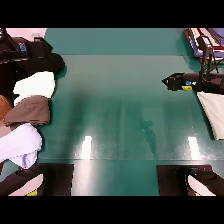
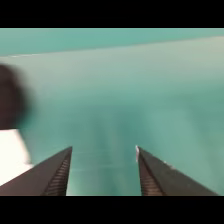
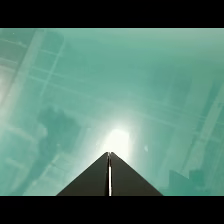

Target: Fold the shirts.

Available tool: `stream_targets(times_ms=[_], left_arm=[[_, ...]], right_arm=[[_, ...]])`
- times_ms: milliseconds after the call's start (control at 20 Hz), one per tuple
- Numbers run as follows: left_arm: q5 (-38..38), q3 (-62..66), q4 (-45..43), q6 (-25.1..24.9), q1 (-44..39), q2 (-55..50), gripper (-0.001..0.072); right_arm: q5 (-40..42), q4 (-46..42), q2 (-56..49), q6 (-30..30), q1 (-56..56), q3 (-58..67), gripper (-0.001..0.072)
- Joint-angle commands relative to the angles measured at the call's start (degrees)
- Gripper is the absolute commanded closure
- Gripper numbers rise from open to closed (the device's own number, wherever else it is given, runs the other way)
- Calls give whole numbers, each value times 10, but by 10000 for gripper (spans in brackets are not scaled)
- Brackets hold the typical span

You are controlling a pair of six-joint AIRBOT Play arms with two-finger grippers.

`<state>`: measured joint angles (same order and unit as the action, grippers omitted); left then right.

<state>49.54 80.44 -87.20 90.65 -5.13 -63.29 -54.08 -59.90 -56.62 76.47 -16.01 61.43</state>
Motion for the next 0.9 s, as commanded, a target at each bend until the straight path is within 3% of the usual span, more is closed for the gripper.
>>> stream_targets(times_ms=[0,350,600,850], left_arm=[[-37,0,-102,31,68,-97,126],[-185,15,-68,34,149,-322,129],[-183,129,-68,33,150,-426,129],[-191,151,-68,12,150,-461,133]], right_arm=[[2,4,0,1,-1,1,697],[-4,4,0,12,-1,0,697],[-24,4,0,18,-1,0,697],[-26,4,0,22,-1,-1,697]])
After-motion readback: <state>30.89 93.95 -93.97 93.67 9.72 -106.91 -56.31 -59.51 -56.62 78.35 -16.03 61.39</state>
